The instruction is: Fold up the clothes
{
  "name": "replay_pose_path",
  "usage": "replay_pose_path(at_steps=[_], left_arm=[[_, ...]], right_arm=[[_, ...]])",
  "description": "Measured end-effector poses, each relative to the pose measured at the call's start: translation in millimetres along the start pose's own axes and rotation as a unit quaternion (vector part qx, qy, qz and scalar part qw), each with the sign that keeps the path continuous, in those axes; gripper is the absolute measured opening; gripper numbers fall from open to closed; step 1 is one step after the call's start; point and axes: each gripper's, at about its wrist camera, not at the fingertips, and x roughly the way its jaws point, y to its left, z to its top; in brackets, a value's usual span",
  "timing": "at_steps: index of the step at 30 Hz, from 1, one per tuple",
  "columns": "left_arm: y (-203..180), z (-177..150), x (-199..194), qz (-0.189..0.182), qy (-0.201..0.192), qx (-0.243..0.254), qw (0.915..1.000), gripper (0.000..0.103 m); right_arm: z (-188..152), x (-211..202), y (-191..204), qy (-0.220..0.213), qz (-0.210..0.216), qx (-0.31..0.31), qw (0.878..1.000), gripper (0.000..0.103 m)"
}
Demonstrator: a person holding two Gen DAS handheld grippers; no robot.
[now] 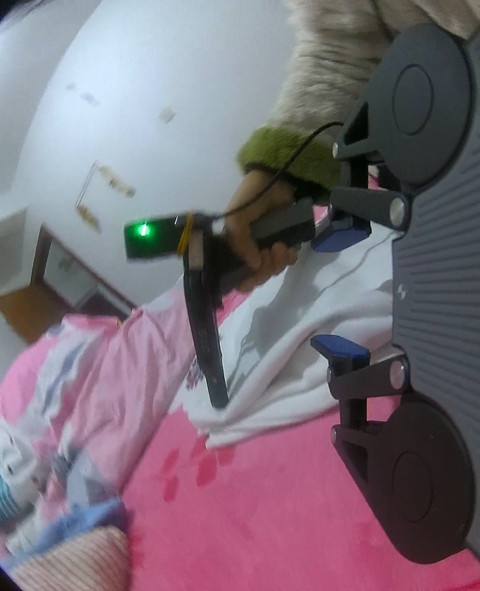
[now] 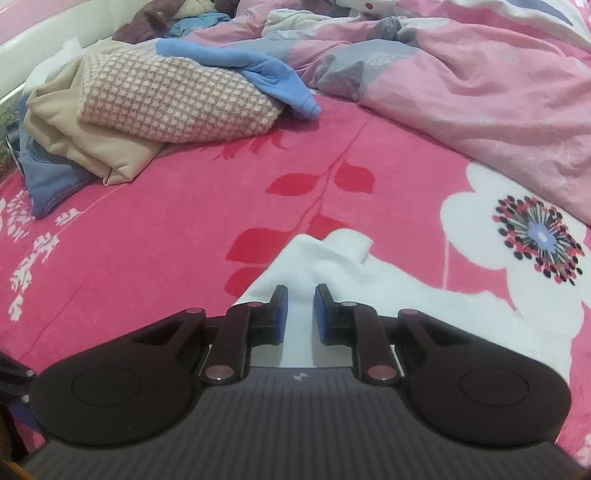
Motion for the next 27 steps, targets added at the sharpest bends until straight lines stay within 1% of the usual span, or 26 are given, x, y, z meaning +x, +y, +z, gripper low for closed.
replay_pose_path(at_steps=[1, 4, 6, 10, 12, 14, 17, 19, 20, 21, 22, 24, 27], left_arm=[[-2, -1, 2, 0.0, 0.004, 0.009, 1.0, 0.05], [-3, -4, 6, 0.02, 0.016, 0.013, 0.9996, 0.049], [0, -3, 8, 0.015, 0.018, 0.004, 0.9997, 0.049], [-1, 0, 10, 0.003, 0.006, 0.008, 0.9999, 0.049], [-2, 0, 14, -0.008, 0.008, 0.009, 0.9999, 0.049], [-1, -2, 19, -0.024, 0.025, 0.004, 0.9994, 0.049], [9, -5, 23, -0.058, 0.053, -0.036, 0.9962, 0.049], [18, -6, 23, -0.068, 0.065, -0.06, 0.9937, 0.045], [21, -7, 22, -0.068, 0.068, -0.071, 0.9928, 0.04], [24, -8, 22, -0.065, 0.073, -0.08, 0.992, 0.033], [27, -8, 21, -0.059, 0.077, -0.089, 0.9913, 0.029], [32, -10, 20, -0.048, 0.085, -0.105, 0.9897, 0.011], [36, -12, 18, -0.036, 0.093, -0.114, 0.9884, 0.008]], right_arm=[[-1, 0, 0, -0.001, 0.0, -0.001, 1.0, 0.014], [-2, 0, -1, -0.004, 0.002, 0.0, 1.0, 0.014], [-2, 0, -1, -0.006, 0.003, 0.003, 1.0, 0.014], [-4, 1, -2, -0.008, 0.006, 0.005, 1.0, 0.014], [-5, 1, -2, -0.01, 0.007, 0.006, 1.0, 0.014], [-6, 1, -3, -0.012, 0.009, 0.008, 1.0, 0.014], [-7, 1, -4, -0.013, 0.012, 0.01, 1.0, 0.014], [-7, 1, -4, -0.014, 0.014, 0.012, 1.0, 0.014], [-7, 1, -5, -0.015, 0.014, 0.012, 1.0, 0.015], [-7, 1, -5, -0.016, 0.014, 0.012, 1.0, 0.015], [-8, 1, -5, -0.017, 0.015, 0.012, 1.0, 0.015], [-8, 2, -5, -0.018, 0.015, 0.012, 1.0, 0.015], [-9, 3, -6, -0.021, 0.017, 0.014, 1.0, 0.015]])
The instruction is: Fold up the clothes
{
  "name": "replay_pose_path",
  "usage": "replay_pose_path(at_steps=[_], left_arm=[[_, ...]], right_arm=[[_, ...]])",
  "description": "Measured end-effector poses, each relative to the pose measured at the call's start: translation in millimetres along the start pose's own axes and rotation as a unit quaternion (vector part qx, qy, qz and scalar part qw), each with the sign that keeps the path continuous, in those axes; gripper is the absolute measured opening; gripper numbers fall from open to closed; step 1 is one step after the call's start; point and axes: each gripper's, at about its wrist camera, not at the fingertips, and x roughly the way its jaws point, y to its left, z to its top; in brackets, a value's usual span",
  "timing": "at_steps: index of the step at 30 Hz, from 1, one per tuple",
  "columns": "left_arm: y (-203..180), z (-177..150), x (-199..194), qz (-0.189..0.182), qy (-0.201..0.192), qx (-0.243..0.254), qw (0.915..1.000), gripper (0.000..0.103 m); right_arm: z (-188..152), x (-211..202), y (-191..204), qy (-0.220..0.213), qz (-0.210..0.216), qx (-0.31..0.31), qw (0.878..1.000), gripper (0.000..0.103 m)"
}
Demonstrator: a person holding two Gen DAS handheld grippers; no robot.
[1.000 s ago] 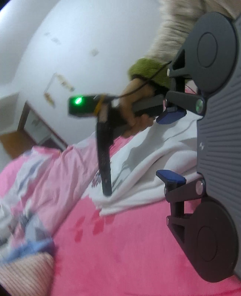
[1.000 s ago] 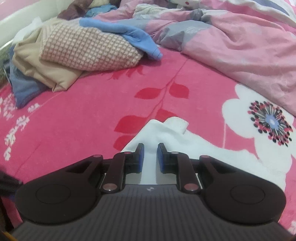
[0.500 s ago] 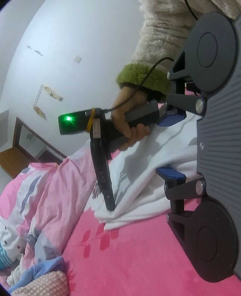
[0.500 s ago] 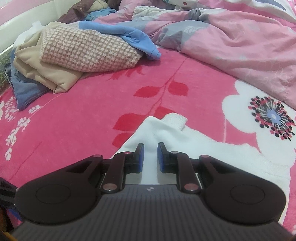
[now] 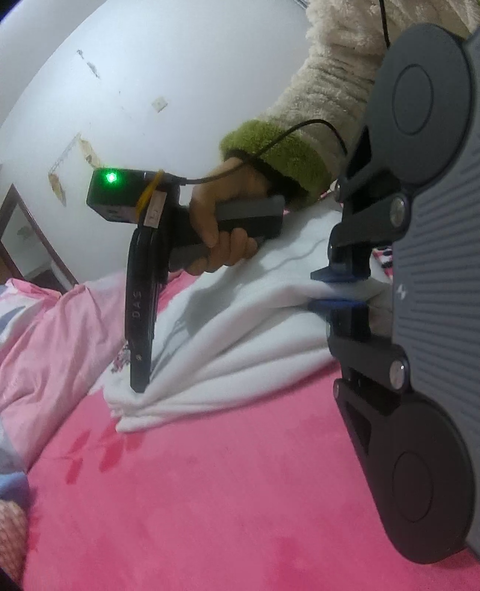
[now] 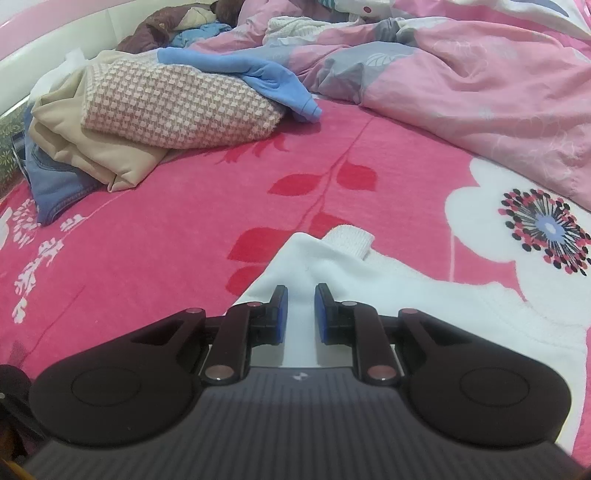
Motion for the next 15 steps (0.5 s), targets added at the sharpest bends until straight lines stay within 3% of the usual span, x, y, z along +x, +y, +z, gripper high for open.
replay_pose_path(at_steps=[6, 10, 12, 15], left_arm=[[5, -5, -8, 0.001, 0.004, -0.013, 0.9999, 0.006], [7, -7, -9, 0.0, 0.002, -0.018, 0.9998, 0.006], [8, -7, -9, -0.001, 0.002, -0.019, 0.9998, 0.006], [11, -7, -9, -0.003, 0.002, -0.024, 0.9997, 0.006]], right_arm=[[0, -1, -4, -0.009, 0.004, 0.005, 1.0, 0.016], [6, -31, -5, -0.044, 0.006, -0.001, 0.999, 0.017], [2, -50, 2, -0.053, 0.034, -0.02, 0.998, 0.016], [-14, -56, 24, -0.014, 0.077, -0.087, 0.993, 0.016]])
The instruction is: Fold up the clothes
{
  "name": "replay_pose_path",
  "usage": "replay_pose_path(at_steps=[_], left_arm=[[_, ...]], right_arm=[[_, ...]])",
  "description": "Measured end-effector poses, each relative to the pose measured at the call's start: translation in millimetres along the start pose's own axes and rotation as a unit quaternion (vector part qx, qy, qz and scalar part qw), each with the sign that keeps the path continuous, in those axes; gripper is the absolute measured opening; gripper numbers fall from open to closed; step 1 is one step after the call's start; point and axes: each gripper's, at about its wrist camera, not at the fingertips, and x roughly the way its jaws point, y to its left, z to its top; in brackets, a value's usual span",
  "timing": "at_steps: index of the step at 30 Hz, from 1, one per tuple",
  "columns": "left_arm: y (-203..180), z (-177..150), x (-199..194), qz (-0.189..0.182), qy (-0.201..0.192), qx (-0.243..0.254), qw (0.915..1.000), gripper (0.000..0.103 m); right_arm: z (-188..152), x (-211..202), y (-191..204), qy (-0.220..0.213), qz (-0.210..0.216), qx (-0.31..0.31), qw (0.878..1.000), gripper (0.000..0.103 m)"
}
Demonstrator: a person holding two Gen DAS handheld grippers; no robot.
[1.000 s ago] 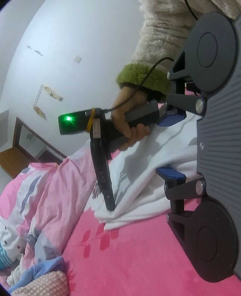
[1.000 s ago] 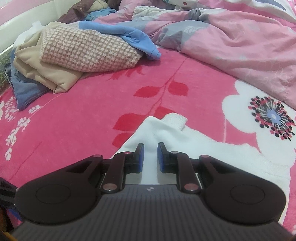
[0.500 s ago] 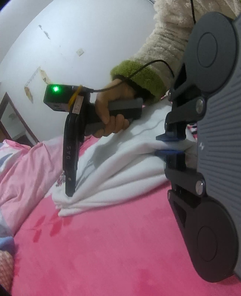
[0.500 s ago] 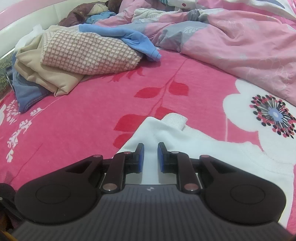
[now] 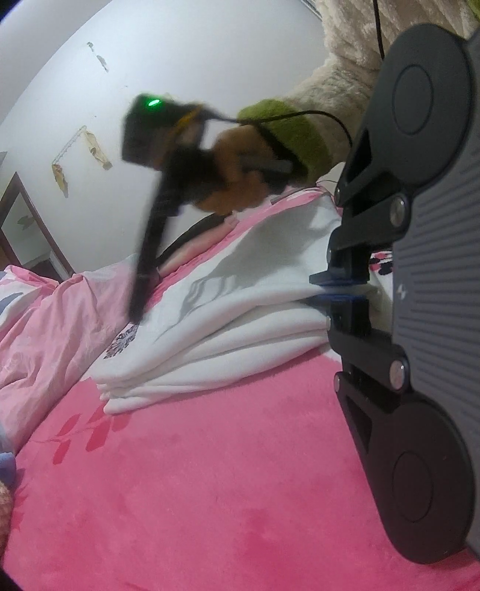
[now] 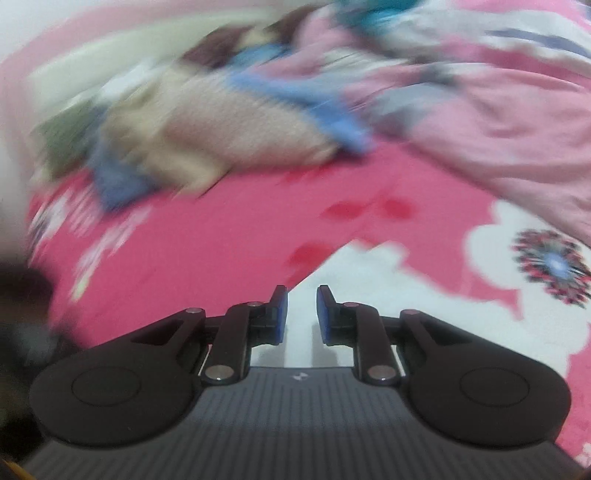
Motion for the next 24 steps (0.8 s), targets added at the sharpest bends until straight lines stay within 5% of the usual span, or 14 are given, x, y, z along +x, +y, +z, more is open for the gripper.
replay_pose_path(at_steps=[2, 6, 11, 16, 19, 24], left_arm=[[1, 0, 0, -0.001, 0.0, -0.004, 1.0, 0.006], [-5, 3, -8, 0.008, -0.004, 0.015, 0.9999, 0.009], [-30, 9, -37, 0.04, -0.076, 0.086, 0.9926, 0.013], [-47, 11, -1, 0.048, -0.065, 0.113, 0.9904, 0.013], [-33, 6, 23, 0.084, -0.032, 0.06, 0.9941, 0.003], [-18, 5, 21, 0.064, -0.031, 0.014, 0.9974, 0.003]], right_arm=[[-10, 11, 16, 0.034, 0.019, -0.043, 0.998, 0.015], [-19, 33, 16, 0.027, 0.011, -0.026, 0.999, 0.014], [-25, 31, 18, 0.013, 0.002, -0.016, 1.0, 0.014], [-22, 32, 20, 0.016, -0.009, -0.004, 1.0, 0.014], [-13, 25, 22, 0.014, -0.021, -0.018, 1.0, 0.015], [7, 39, -3, 0.013, -0.054, -0.021, 0.998, 0.015]])
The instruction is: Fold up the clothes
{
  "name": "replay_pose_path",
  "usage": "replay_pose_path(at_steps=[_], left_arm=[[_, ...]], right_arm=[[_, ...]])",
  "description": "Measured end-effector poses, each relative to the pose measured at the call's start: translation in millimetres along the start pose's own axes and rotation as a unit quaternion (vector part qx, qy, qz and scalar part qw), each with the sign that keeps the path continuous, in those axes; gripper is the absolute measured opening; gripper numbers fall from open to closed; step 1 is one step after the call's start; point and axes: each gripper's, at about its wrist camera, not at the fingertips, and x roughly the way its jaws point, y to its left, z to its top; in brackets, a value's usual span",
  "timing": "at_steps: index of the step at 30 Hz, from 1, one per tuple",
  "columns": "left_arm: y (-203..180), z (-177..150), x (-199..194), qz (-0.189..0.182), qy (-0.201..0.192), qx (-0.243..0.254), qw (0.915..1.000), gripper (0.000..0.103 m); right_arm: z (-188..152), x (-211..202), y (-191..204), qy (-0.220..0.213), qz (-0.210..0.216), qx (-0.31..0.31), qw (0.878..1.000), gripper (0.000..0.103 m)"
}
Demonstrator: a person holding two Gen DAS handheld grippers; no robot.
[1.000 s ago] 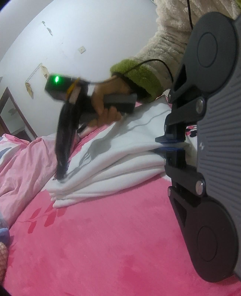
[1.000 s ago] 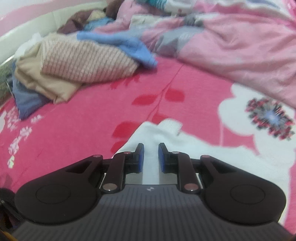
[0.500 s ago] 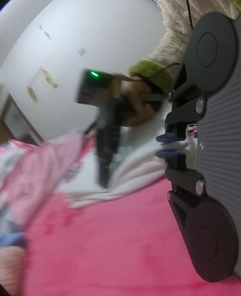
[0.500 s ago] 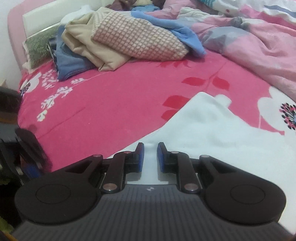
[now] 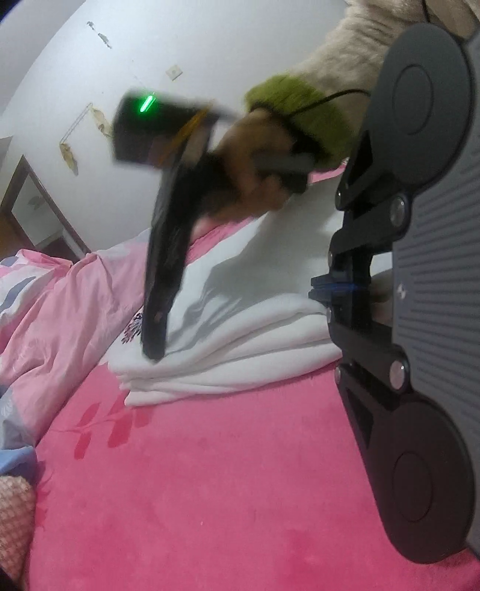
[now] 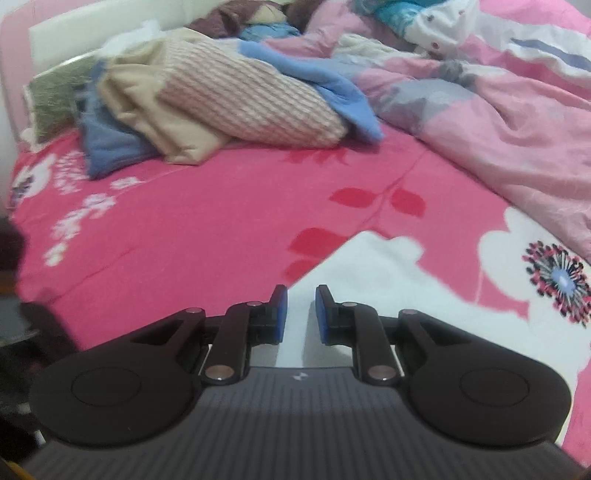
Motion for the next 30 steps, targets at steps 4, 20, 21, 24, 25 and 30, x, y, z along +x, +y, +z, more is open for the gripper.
replay_pose_path(at_steps=[4, 20, 21, 24, 25, 30], left_arm=[[-5, -2, 2, 0.007, 0.001, 0.02, 0.9998, 0.003], [6, 1, 1, -0.013, 0.011, -0.015, 0.9997, 0.003], [7, 1, 1, -0.013, 0.011, -0.014, 0.9998, 0.003], [7, 1, 0, -0.013, 0.01, -0.011, 0.9998, 0.003], [7, 1, 0, -0.014, 0.009, -0.01, 0.9998, 0.003], [8, 3, 1, -0.015, 0.01, -0.01, 0.9998, 0.003]], right_arm=[[15, 34, -48, -0.003, -0.017, 0.072, 0.997, 0.013], [-15, -51, -64, 0.0, 0.025, 0.047, 0.999, 0.016], [-15, -46, -54, 0.013, 0.047, 0.003, 0.999, 0.016], [-18, -13, -60, 0.043, 0.054, -0.044, 0.997, 0.016], [-16, 0, -83, 0.037, 0.038, -0.009, 0.999, 0.015], [-10, 21, -194, 0.006, -0.144, 0.215, 0.966, 0.017]])
